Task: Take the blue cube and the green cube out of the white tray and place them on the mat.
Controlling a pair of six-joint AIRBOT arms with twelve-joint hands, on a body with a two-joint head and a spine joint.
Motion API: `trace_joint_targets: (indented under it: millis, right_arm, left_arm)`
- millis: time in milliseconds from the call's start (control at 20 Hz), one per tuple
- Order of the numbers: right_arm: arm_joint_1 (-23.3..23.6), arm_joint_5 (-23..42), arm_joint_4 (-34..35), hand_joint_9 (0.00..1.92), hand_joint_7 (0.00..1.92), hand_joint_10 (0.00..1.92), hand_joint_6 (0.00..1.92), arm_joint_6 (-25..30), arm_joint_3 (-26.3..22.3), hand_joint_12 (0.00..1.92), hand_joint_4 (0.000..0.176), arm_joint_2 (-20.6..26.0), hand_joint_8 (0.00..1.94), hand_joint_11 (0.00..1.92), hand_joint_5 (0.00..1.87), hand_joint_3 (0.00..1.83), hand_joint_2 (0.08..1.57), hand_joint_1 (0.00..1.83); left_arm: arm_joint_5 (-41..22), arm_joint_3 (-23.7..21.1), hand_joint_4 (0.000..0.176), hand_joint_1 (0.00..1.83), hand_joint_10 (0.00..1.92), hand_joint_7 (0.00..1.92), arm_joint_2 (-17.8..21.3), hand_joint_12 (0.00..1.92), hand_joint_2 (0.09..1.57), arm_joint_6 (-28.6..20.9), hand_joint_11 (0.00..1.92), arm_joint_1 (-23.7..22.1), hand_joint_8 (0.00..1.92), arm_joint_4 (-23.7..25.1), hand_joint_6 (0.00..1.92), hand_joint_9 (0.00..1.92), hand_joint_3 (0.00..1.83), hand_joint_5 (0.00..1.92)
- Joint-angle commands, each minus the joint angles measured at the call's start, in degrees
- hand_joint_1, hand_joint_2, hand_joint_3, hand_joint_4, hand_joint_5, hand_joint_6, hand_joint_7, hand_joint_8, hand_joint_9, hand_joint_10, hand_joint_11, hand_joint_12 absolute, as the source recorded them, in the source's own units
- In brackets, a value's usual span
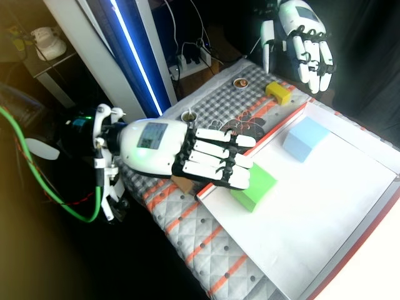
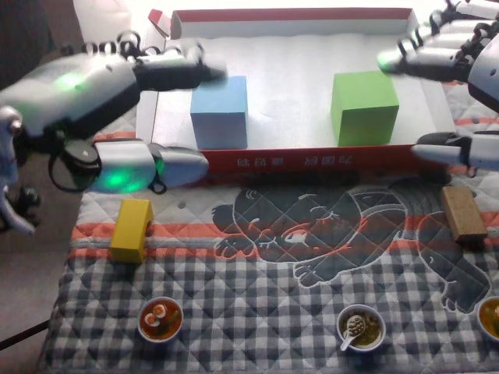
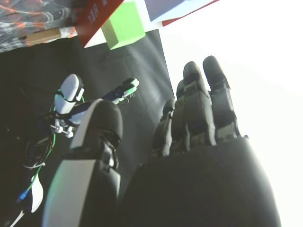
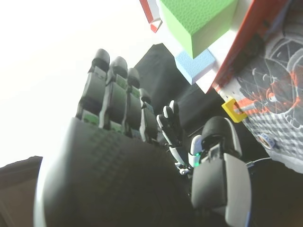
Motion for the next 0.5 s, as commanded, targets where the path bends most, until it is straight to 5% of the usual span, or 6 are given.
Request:
trace_joint_targets:
  millis: [0,100,200,300,450]
  right_arm:
    - [0.77,6.87,0.61,0.56,0.62,0.00,0.00,-0.07,0.29,0.80,0.010,-0.24,0.00,0.17,0.63,0.00,1.12,0.74]
    - [2.02,6.86,0.66,0.52,0.58,0.00,0.00,-0.07,1.28,0.91,0.015,-0.99,0.00,0.07,0.61,0.00,1.10,0.78]
    - [4.41,6.68,1.42,0.46,0.49,0.00,0.00,-0.06,3.26,0.97,0.023,-2.72,0.00,0.03,0.56,0.00,1.06,0.75]
    - [7.09,5.07,1.93,0.35,0.39,0.00,0.00,-0.06,5.30,0.81,0.043,-4.55,0.00,0.01,0.42,0.00,1.02,0.70]
    - [10.17,0.67,2.12,0.20,0.24,0.00,0.00,-0.06,8.39,0.60,0.050,-6.97,0.00,0.00,0.21,0.00,0.95,0.64]
  left_arm:
    - [-5.83,0.76,0.118,0.74,0.02,0.53,-1.09,0.83,1.11,-0.26,0.00,-1.66,0.01,-0.31,0.02,0.45,0.00,0.59]
    - [-1.39,4.90,0.137,0.75,0.00,0.51,-4.91,0.79,1.10,3.77,0.00,-5.73,0.00,-3.06,0.00,0.42,0.00,0.57]
    - [1.23,7.32,0.171,0.72,0.00,0.42,-7.51,0.66,1.07,13.00,0.00,-8.10,0.00,-8.49,0.00,0.30,0.00,0.48]
    - [3.52,9.96,0.176,0.73,0.00,0.24,-9.05,0.55,0.99,14.74,0.00,-9.33,0.00,-11.15,0.00,0.17,0.00,0.33]
    - [6.36,13.27,0.176,0.68,0.00,0.16,-11.30,0.46,0.96,19.69,0.00,-10.76,0.00,-16.04,0.00,0.08,0.00,0.20]
